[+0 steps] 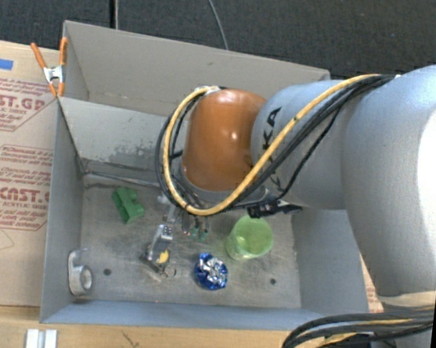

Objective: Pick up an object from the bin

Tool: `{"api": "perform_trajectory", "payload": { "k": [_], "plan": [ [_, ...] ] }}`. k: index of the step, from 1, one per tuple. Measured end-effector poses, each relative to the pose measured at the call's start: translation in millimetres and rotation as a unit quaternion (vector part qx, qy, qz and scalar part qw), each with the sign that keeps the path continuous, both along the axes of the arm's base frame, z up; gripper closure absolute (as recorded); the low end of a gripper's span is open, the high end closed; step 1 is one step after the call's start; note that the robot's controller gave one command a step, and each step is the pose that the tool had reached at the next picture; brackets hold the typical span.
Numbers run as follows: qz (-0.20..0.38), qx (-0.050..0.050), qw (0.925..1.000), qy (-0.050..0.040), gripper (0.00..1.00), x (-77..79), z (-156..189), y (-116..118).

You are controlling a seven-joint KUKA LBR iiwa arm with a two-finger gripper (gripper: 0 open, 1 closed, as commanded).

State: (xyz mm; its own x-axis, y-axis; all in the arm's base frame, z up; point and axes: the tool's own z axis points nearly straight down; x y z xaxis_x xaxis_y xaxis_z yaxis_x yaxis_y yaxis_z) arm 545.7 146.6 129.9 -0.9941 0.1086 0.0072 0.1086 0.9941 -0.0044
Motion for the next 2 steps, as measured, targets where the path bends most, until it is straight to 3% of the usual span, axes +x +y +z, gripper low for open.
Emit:
{"api": "perform_trajectory", "payload": {
  "k": [1,2],
  "plan": [
    [-0.067,0.006,0.9977,-0.0005,0.0,17.1,-49.7,-27.3],
    [-0.142,0.003,0.9899,-0.0002,0.0,24.0,-49.2,-28.1]
  ]
}}
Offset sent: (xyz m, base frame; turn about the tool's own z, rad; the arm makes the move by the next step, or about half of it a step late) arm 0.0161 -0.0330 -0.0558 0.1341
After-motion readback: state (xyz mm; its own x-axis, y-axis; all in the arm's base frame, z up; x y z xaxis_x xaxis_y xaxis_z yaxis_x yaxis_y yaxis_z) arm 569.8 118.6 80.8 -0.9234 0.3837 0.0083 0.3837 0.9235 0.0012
